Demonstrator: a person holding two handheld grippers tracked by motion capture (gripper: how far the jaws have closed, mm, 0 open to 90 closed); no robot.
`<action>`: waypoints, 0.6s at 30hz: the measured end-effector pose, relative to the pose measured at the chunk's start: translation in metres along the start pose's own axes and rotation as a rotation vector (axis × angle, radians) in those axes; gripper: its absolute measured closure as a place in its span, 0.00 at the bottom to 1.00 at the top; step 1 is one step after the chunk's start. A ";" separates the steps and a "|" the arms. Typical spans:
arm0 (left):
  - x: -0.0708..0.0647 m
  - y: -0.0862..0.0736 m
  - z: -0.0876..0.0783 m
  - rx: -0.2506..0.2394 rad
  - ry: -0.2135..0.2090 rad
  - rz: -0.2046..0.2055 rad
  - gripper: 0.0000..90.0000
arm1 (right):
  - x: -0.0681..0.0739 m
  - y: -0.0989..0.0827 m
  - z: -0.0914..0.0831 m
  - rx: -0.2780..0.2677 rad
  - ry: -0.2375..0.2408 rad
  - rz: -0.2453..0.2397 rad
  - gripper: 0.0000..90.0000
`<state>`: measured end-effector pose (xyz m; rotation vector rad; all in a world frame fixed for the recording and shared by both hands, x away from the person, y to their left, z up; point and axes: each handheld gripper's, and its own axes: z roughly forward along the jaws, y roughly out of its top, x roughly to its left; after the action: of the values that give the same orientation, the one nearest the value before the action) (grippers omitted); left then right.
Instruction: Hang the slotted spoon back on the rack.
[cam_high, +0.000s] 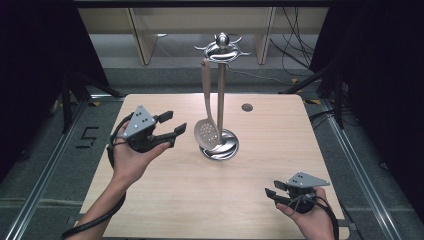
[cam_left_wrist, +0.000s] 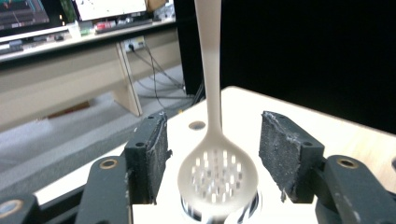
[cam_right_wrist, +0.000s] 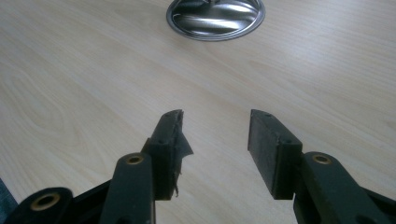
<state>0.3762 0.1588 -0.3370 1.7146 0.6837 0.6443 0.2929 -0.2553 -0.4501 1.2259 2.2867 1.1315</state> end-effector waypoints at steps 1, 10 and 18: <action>0.000 -0.012 -0.003 0.016 0.005 0.022 0.46 | 0.000 0.000 0.001 -0.008 0.000 0.003 0.62; -0.005 -0.069 -0.015 0.134 0.015 0.043 0.44 | 0.000 0.000 0.001 -0.008 -0.004 0.001 0.62; -0.012 -0.143 -0.029 0.304 -0.003 0.039 0.44 | -0.002 0.000 0.001 -0.002 0.000 -0.027 0.61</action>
<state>0.3304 0.1986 -0.4702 2.0119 0.7780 0.5869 0.2946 -0.2570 -0.4509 1.1904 2.2947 1.1237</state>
